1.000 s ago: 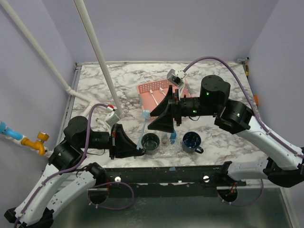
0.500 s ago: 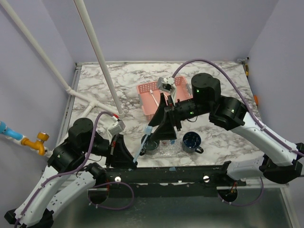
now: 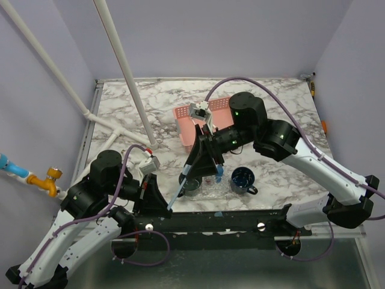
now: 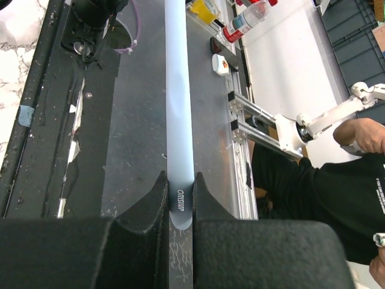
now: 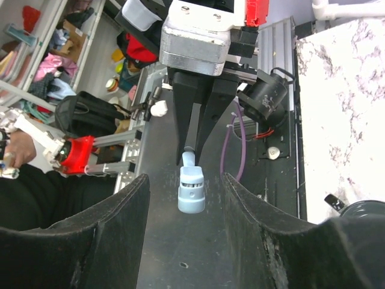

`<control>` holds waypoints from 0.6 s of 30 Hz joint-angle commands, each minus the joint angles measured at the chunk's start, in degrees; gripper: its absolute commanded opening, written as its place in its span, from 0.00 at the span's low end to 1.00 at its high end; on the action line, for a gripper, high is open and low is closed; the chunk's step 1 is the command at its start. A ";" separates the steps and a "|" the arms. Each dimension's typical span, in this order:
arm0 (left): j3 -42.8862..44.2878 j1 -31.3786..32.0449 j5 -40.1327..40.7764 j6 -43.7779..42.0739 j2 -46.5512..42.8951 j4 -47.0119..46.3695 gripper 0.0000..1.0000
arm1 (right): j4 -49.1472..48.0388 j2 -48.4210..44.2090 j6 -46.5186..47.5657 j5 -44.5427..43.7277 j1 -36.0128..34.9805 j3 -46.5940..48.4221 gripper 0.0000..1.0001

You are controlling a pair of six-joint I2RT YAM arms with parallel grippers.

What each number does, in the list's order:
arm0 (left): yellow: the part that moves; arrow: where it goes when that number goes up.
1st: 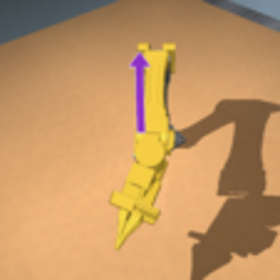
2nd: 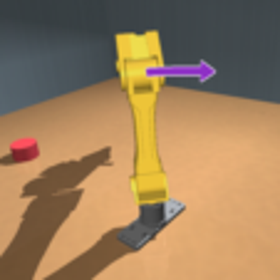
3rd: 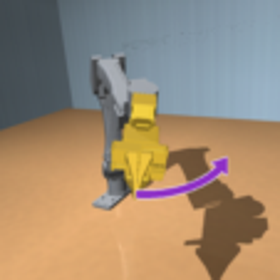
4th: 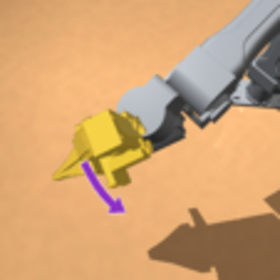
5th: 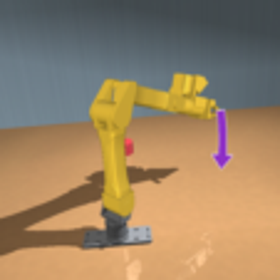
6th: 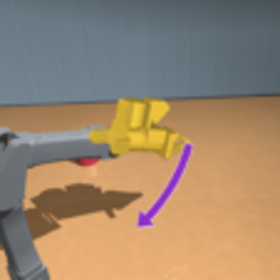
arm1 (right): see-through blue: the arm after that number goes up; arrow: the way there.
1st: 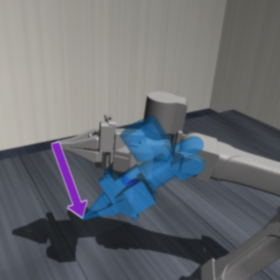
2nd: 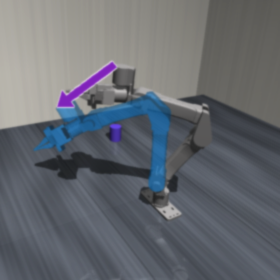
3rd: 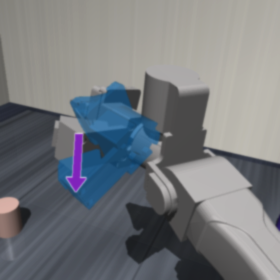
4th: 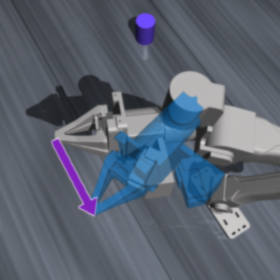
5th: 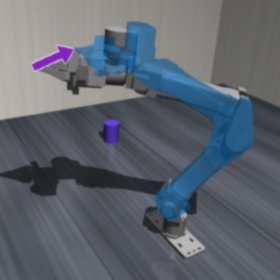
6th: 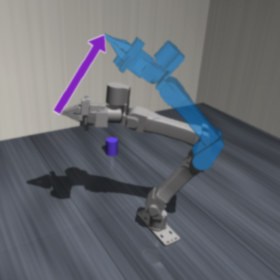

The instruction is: Prepare toiletry sets of a toothbrush and toothpaste on the tray

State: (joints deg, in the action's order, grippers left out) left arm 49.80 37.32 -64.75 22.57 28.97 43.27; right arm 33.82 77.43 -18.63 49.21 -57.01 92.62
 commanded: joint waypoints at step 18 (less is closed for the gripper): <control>-0.05 0.04 0.49 -1.91 0.75 1.39 0.29 | 2.91 0.12 0.37 0.46 -0.14 0.13 0.00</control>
State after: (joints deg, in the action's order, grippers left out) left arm 49.80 37.36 -65.56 21.54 28.99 44.29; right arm 35.33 78.08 -18.20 50.02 -56.99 92.64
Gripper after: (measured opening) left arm 0.097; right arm 0.078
